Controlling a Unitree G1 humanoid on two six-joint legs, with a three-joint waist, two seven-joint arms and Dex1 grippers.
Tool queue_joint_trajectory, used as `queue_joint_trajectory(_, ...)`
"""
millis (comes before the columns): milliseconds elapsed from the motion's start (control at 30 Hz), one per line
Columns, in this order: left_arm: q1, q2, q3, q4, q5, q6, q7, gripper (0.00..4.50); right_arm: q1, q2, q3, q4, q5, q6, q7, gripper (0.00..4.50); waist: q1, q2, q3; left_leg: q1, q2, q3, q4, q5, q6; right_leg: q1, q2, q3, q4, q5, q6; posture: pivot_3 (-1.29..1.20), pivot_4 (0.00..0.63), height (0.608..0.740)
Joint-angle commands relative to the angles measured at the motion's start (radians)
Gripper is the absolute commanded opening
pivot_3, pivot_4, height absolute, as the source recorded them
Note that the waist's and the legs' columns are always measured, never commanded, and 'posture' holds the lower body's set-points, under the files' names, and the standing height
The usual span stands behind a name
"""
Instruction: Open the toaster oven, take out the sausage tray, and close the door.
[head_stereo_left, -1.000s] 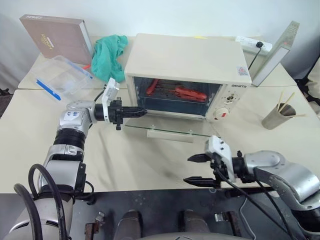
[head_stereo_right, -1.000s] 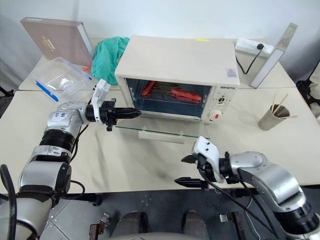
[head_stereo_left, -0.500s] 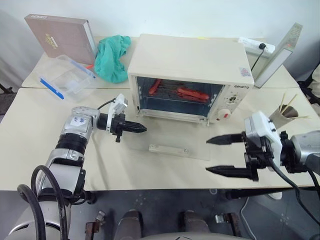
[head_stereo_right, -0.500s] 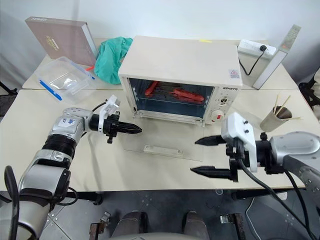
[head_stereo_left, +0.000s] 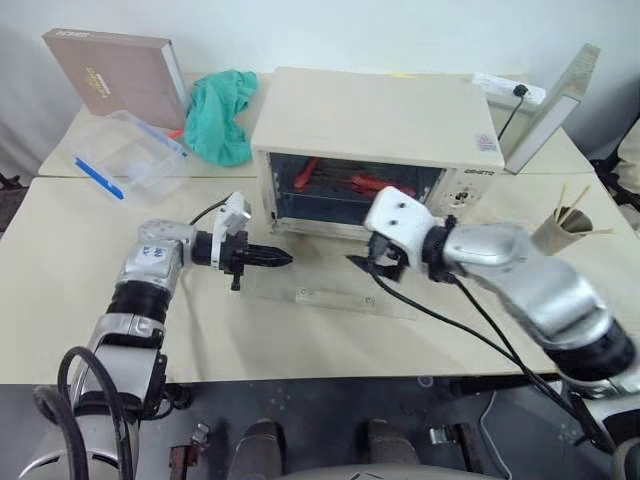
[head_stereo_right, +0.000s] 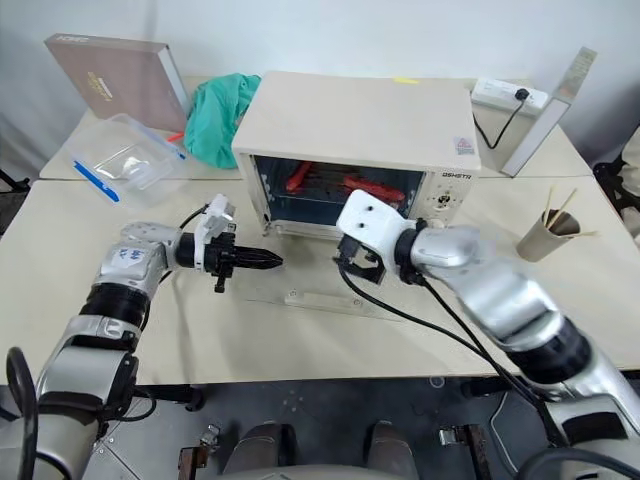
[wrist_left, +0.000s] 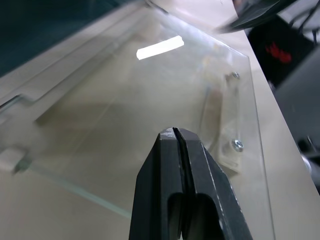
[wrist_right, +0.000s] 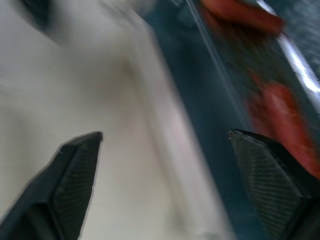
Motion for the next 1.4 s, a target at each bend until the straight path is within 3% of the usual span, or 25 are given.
queue_joint_trajectory(33,0.024,0.006,0.072,-0.092,-0.078,0.003,0.014,0.01,-0.048,0.037,0.050,0.059,-0.174,-0.070,-0.059,4.24,-0.007,0.000,0.000,0.000,0.000,0.000,0.000,0.000,0.000,0.000,0.000,0.000,0.000,0.000,0.000,0.00,0.150,0.740)
queue_joint_trajectory(200,0.116,-0.006,0.175,-0.202,-0.164,-0.006,0.076,0.01,-0.064,0.196,0.102,0.189,-0.321,-0.116,-0.141,4.24,-0.029,0.000,0.000,0.001,0.000,0.000,-0.001,0.000,0.000,-0.001,0.000,-0.001,0.001,0.000,0.000,0.00,0.150,0.740)
queue_joint_trajectory(400,0.216,-0.017,0.215,-0.348,-0.223,0.040,0.171,0.01,-0.105,0.221,0.176,0.286,-0.532,-0.244,-0.129,4.24,-0.041,0.000,0.000,0.000,0.000,0.001,-0.002,0.000,0.000,-0.003,-0.001,-0.002,0.003,0.000,0.000,0.00,0.150,0.740)
queue_joint_trajectory(733,0.296,-0.012,0.249,-0.465,-0.298,0.088,0.245,0.01,-0.147,0.315,0.191,0.436,-0.745,-0.330,-0.107,4.24,-0.050,0.000,0.000,0.001,0.000,0.001,-0.002,0.000,0.000,-0.003,-0.001,-0.002,0.003,0.000,0.000,0.00,0.150,0.740)
queue_joint_trajectory(1400,0.310,0.001,0.240,-0.466,-0.297,0.097,0.286,0.01,-0.099,0.464,0.196,0.456,-1.047,-0.187,0.075,4.24,-0.063,0.000,0.000,0.001,0.000,0.001,-0.003,0.000,-0.001,-0.003,-0.001,-0.002,0.003,0.000,0.000,0.00,0.150,0.740)
